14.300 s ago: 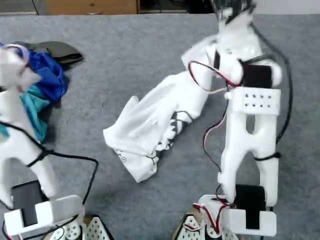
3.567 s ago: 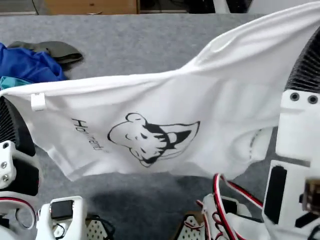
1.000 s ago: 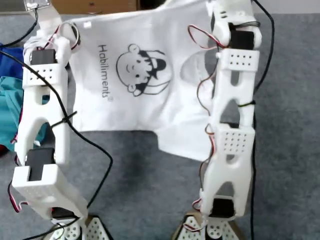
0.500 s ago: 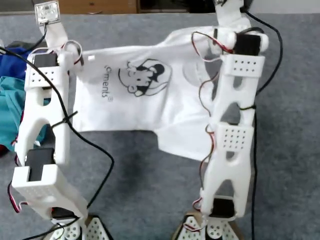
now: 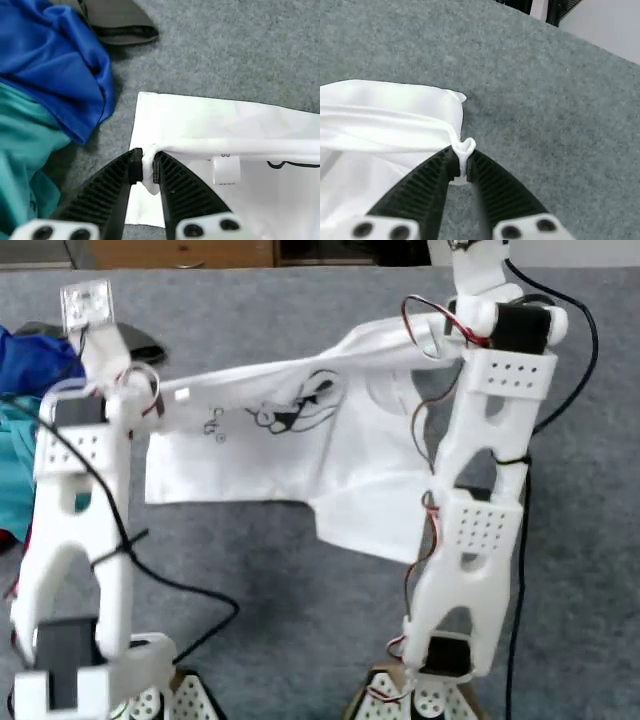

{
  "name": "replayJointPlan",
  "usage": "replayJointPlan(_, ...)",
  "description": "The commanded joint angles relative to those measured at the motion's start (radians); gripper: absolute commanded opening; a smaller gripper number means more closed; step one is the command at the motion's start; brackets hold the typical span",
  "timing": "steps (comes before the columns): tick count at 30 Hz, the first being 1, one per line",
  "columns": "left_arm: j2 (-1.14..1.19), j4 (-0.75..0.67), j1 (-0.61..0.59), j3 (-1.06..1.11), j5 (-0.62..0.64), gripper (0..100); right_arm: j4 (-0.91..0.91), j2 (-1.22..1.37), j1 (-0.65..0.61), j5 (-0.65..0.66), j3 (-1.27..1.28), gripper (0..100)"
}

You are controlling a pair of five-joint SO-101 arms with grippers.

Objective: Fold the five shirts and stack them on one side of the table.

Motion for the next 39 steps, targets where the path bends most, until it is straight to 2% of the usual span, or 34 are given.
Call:
replayJointPlan(1, -0.116, -0.063, -0.060, 0.091, -0.006, 2, 0.018, -0.140, -0.025, -0.011, 0.162, 0.2)
replayJointPlan(6, -0.117, -0.032, -0.095, 0.110, -0.005, 2, 0.015, -0.252, -0.027, -0.041, 0.421, 0.2)
replayJointPlan(17, -0.097, -0.034, -0.075, 0.114, -0.017, 2, -0.040, -0.378, -0.016, -0.014, 0.828, 0.2)
replayJointPlan(24, 0.048, -0.034, -0.054, 0.104, -0.037, 2, -0.227, -0.556, 0.010, 0.028, 1.267, 0.2)
replayJointPlan(29, 0.042, -0.006, -0.055, 0.126, -0.071, 2, -0.397, -0.785, 0.016, 0.049, 1.633, 0.2)
replayJointPlan(34, -0.047, -0.002, -0.054, 0.201, -0.098, 2, -0.489, -0.980, 0.041, 0.069, 1.913, 0.2)
replayJointPlan(39, -0.079, -0.074, -0.072, 0.261, -0.098, 2, -0.542, -1.099, 0.041, 0.091, 2.094, 0.2)
